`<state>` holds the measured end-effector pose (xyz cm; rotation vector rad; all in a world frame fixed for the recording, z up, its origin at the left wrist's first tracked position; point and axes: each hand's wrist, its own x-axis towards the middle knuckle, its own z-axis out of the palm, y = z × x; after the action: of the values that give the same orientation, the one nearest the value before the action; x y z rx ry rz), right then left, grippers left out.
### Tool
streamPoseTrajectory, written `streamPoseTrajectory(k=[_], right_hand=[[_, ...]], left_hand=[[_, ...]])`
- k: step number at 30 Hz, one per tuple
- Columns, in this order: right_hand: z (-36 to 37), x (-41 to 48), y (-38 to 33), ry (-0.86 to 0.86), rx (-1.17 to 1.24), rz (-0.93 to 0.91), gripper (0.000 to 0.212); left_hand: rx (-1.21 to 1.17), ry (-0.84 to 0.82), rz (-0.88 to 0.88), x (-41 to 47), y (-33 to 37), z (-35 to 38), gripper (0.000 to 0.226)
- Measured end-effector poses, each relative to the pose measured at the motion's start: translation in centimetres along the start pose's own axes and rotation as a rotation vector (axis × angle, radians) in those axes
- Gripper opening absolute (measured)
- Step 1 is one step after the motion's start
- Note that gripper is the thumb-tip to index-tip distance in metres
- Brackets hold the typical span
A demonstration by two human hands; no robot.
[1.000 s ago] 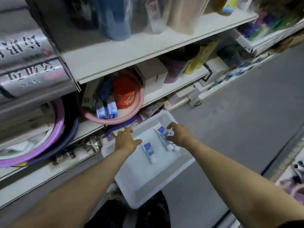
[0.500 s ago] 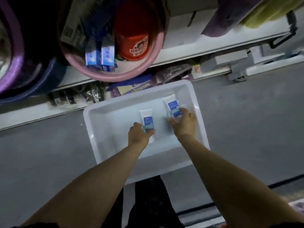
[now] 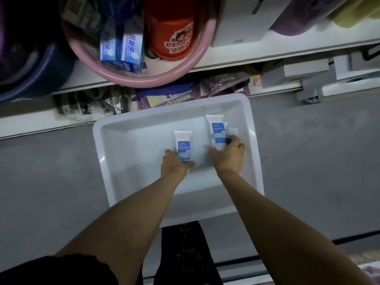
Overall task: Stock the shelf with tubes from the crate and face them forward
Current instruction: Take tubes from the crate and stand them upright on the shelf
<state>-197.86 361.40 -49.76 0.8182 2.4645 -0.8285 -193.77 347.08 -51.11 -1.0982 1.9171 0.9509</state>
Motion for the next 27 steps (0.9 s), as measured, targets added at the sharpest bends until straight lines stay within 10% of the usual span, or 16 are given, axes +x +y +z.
streamPoseTrajectory(k=[12,27], right_hand=[[-5.1,-9.3,-4.3,-0.574,0.676,0.209,0.014],[-4.4,-31.3,-19.9,-0.796,0.943,-0.161,0.024]], left_hand=[[-0.764,-0.357,-0.129,-7.3,-3.2,-8.9,0.042],[-1.252,-0.325,0.427,-19.4,-12.3,-33.2,0.024]])
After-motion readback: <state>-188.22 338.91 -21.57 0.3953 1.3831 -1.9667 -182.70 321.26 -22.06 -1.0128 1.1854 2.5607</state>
